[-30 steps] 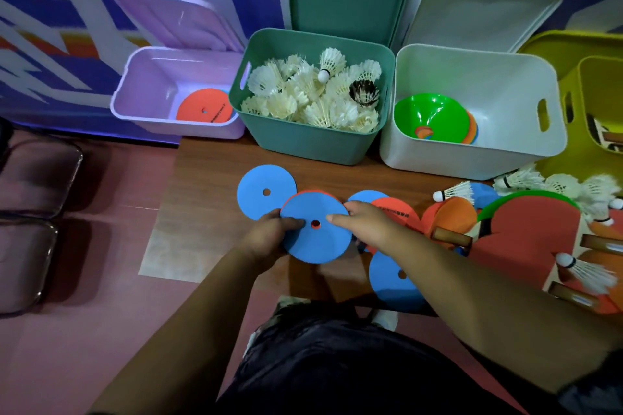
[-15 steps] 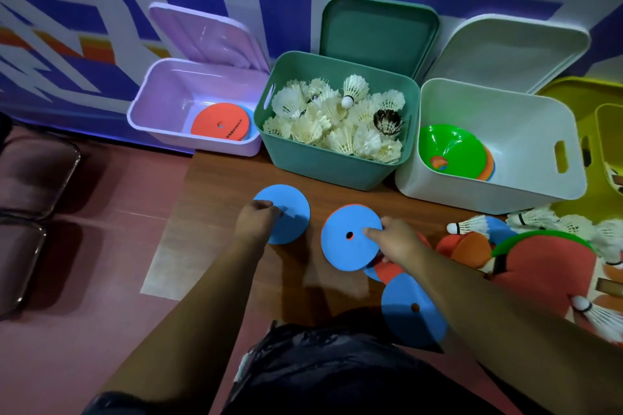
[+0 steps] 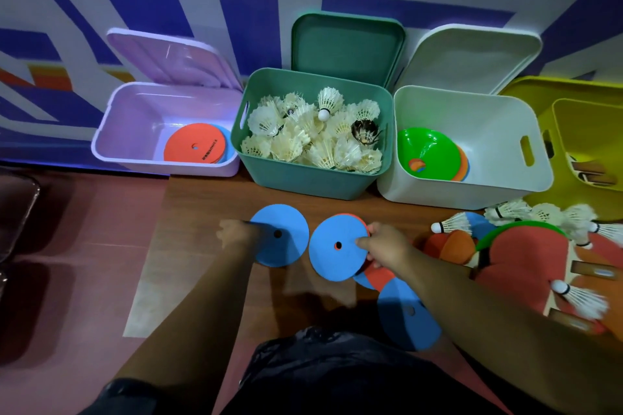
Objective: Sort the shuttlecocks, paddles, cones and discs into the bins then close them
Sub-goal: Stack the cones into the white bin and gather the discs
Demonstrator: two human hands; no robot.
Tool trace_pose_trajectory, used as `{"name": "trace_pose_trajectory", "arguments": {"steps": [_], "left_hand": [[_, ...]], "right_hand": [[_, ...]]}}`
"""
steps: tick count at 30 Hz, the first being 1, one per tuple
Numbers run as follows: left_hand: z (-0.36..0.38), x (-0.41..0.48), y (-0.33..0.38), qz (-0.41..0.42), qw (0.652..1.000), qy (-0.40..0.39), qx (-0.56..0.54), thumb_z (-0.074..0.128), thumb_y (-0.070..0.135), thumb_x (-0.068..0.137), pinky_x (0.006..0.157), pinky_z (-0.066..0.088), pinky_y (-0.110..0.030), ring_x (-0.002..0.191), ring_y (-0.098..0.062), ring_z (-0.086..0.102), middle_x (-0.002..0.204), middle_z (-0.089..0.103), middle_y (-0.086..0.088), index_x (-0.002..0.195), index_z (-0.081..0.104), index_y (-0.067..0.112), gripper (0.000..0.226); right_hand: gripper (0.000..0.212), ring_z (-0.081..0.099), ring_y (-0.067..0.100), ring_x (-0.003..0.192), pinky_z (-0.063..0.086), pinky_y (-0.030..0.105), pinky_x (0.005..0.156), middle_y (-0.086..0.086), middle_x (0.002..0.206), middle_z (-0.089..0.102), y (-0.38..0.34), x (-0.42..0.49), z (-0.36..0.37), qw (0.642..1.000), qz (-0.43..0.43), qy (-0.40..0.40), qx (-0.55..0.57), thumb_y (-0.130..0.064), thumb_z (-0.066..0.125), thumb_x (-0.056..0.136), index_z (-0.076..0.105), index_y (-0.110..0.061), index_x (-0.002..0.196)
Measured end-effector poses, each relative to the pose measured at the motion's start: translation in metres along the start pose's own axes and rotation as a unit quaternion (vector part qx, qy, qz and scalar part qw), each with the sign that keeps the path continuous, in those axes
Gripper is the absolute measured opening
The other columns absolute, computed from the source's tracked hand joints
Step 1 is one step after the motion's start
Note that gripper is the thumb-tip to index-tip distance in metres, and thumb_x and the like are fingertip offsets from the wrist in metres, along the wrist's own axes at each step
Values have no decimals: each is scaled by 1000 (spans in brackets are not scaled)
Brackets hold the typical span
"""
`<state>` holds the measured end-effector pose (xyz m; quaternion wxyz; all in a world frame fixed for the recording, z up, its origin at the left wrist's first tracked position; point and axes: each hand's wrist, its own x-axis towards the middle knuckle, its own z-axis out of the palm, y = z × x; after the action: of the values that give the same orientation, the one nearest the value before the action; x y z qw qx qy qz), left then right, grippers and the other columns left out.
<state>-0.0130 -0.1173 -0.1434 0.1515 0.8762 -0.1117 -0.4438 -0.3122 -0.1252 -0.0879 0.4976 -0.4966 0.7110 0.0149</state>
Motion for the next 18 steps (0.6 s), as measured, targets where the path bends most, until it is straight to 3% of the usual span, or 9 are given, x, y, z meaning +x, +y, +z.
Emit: {"name": "trace_pose_trajectory", "arguments": {"steps": [2, 3, 5, 6, 8, 10, 13, 15, 18], "left_hand": [[10, -3, 3, -23, 999, 17, -23, 79, 20, 90, 105, 49, -50, 138, -44, 49, 153, 43, -24, 151, 35, -3, 79], [11, -5, 3, -23, 1000, 5, -19, 83, 22, 86, 98, 53, -49, 134, -44, 53, 150, 46, -24, 149, 38, -2, 81], [11, -4, -3, -4, 998, -49, 27, 100, 36, 56, 77, 60, -44, 114, -42, 65, 134, 59, -19, 135, 49, 4, 100], [10, -3, -6, 14, 996, -66, 50, 100, 41, 53, 75, 62, -46, 105, -40, 67, 121, 65, -16, 124, 54, 6, 92], [12, 6, -12, 58, 991, -78, 93, 86, 47, 78, 81, 63, -50, 101, -39, 68, 107, 68, -15, 117, 61, 8, 60], [6, 0, -8, 81, 986, -80, 124, 72, 48, 93, 92, 61, -51, 109, -41, 68, 119, 69, -17, 129, 62, 8, 54], [-6, -15, -8, 98, 982, -153, -53, 67, 34, 102, 94, 58, -52, 117, -39, 64, 131, 66, -15, 138, 60, 7, 46], [-13, -28, -15, 66, 942, -257, -207, 60, 28, 107, 90, 58, -52, 118, -36, 65, 132, 68, -13, 140, 58, 7, 40], [-7, -58, -12, 61, 923, -322, -203, 56, 31, 108, 81, 59, -43, 108, -25, 66, 120, 72, -6, 127, 64, 13, 27]], "right_hand": [[23, 61, 19, 65, 48, 30, 51, 12, 84, 69, 1, -1, 1, 1000, -2, -2, -1, -19, 66, 101, 65, -8, 122], [24, 62, 20, 68, 49, 31, 52, 13, 88, 70, 2, -2, 1, 1000, -4, -4, 1, -17, 65, 101, 65, -8, 123], [24, 62, 19, 71, 50, 32, 56, 8, 90, 70, 5, -5, 0, 1000, -7, -1, 7, -14, 64, 101, 64, -10, 124], [23, 62, 18, 71, 50, 32, 59, 5, 87, 68, 7, -5, -1, 1000, -7, 0, 7, -14, 63, 101, 64, -10, 124], [21, 62, 17, 74, 51, 33, 64, 3, 85, 65, 15, -4, -1, 1000, -1, -1, 1, -16, 62, 102, 64, -10, 122], [21, 65, 21, 78, 54, 36, 67, 5, 88, 67, 23, -2, -1, 1000, 3, -1, -2, -19, 62, 103, 64, -12, 122], [16, 69, 26, 73, 60, 42, 67, 12, 85, 70, 31, -3, 2, 1000, 11, -11, 12, -18, 58, 105, 62, -13, 119], [15, 66, 29, 64, 60, 42, 61, 18, 76, 68, 36, -4, 4, 998, 22, -27, 54, -17, 54, 107, 58, -13, 121], [19, 62, 24, 57, 58, 36, 55, 15, 74, 66, 43, -4, 8, 994, 43, -48, 90, -20, 49, 109, 55, -18, 127]]}}
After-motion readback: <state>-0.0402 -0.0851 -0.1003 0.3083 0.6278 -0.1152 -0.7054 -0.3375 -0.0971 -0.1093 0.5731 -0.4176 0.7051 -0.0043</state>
